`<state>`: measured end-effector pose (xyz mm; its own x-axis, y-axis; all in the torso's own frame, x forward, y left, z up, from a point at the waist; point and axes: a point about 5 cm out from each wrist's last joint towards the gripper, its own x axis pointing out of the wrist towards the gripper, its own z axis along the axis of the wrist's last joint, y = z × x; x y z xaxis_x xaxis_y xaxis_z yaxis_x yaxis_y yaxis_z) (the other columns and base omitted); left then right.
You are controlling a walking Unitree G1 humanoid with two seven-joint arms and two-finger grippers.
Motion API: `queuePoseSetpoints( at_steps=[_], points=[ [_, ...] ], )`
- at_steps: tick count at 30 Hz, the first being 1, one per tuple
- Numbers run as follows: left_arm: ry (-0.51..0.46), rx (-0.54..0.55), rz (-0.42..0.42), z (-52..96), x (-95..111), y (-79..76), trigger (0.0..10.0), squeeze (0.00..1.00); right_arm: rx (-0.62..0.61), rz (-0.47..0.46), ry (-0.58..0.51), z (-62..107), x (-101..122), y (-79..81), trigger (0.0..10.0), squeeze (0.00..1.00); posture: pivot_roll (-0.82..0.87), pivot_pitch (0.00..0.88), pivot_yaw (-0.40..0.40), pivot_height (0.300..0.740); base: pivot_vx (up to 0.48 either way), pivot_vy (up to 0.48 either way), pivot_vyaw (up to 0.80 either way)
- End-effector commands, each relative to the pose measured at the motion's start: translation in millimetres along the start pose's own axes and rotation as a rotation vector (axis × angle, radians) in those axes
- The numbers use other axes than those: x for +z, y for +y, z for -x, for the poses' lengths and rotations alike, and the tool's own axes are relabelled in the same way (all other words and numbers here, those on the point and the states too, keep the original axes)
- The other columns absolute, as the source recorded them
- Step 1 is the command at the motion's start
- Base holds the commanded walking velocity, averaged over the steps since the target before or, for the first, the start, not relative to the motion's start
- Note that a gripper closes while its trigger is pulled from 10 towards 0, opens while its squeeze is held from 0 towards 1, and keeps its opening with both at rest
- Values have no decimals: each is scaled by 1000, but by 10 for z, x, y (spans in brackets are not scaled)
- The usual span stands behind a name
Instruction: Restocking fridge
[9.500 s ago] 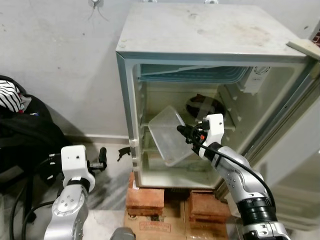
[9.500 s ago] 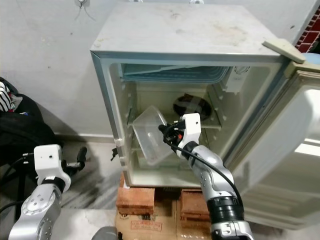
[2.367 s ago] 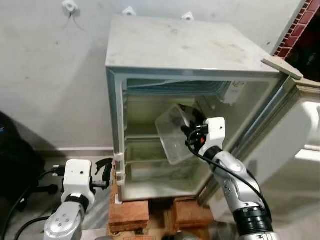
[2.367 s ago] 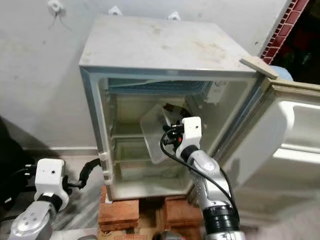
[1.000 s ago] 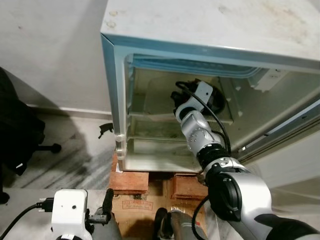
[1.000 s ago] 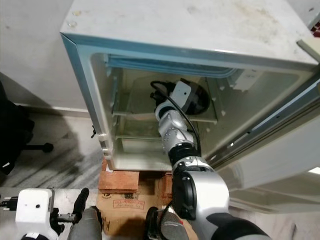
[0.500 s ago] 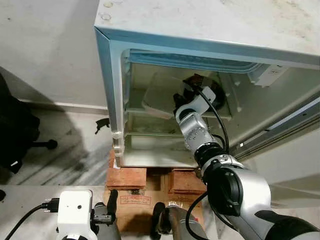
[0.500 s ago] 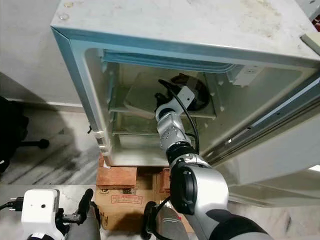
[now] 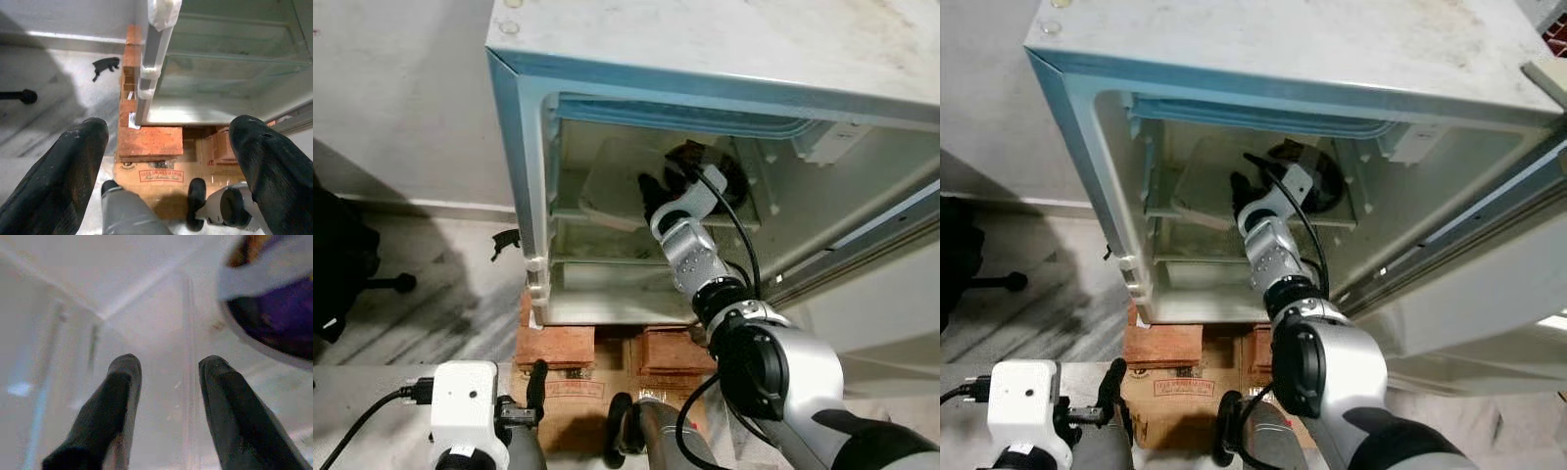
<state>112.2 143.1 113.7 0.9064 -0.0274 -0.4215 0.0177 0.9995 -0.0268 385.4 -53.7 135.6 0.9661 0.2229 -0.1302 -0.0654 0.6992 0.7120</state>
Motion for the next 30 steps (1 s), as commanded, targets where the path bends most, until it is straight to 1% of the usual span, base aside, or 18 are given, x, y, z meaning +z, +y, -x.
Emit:
queuePoseSetpoints(
  at_steps=[1,3,5,7,10,13,15,17,19,20,22,23,24,25,26,27,30],
  points=[
    [32,9,6,-8,-62,11,10000,0,79,-1,25,-12,-142,274,10000,1000,292,225,-181,740,0,0,0],
    [17,9,-2,-58,-46,18,10000,0,101,16,3,-27,-62,285,10000,1000,289,209,-180,740,0,0,0],
    [12,9,-6,-76,-39,18,10000,0,113,23,-4,-31,-36,290,10000,1000,288,206,-180,740,0,0,0],
    [-3,10,-14,-149,-19,28,10000,0,141,70,-23,-39,38,287,10000,1000,285,189,-179,740,0,0,0],
    [-10,13,-16,-185,-10,35,10000,0,141,88,-24,-38,46,271,10000,1000,284,180,-180,740,0,0,0],
    [-35,19,-28,-261,21,43,10000,0,135,143,-22,-26,49,198,10000,1000,285,165,-185,740,0,0,0],
    [-51,24,-30,-292,51,54,10000,0,165,214,-29,-16,82,162,10000,1000,287,153,-187,740,0,0,0],
    [-59,25,-33,-322,66,61,10000,0,190,248,-31,-11,109,146,10000,1000,287,145,-186,740,0,0,0],
    [-74,24,-38,-371,90,72,10000,0,297,360,-13,17,161,106,10000,1000,281,128,-185,740,0,0,0],
    [-74,24,-38,-371,90,72,10000,0,297,360,-13,17,161,106,10000,1000,281,128,-185,740,0,0,0],
    [-90,13,-38,-410,111,68,10000,0,406,474,37,69,188,16,10000,1000,271,119,-184,740,0,0,0],
    [-90,13,-38,-410,111,68,10000,0,406,474,37,69,188,16,10000,1000,271,119,-184,740,0,0,0],
    [-95,11,-40,-416,112,61,10000,0,449,526,63,103,189,-47,10000,1000,266,116,-185,740,0,0,0],
    [-112,33,-41,-410,122,72,10000,0,483,569,96,138,175,-113,10000,1000,263,115,-188,740,0,0,0],
    [-122,58,-41,-401,130,96,10000,0,494,583,107,152,169,-139,10000,1000,263,115,-188,740,0,0,0],
    [-126,105,-40,-382,130,150,10000,0,519,592,136,176,153,-181,10000,1000,261,117,-192,740,0,0,0],
    [-104,140,-19,-351,80,200,10000,0,613,626,221,226,67,-199,10000,1000,263,121,-195,740,0,0,0]
  ],
)
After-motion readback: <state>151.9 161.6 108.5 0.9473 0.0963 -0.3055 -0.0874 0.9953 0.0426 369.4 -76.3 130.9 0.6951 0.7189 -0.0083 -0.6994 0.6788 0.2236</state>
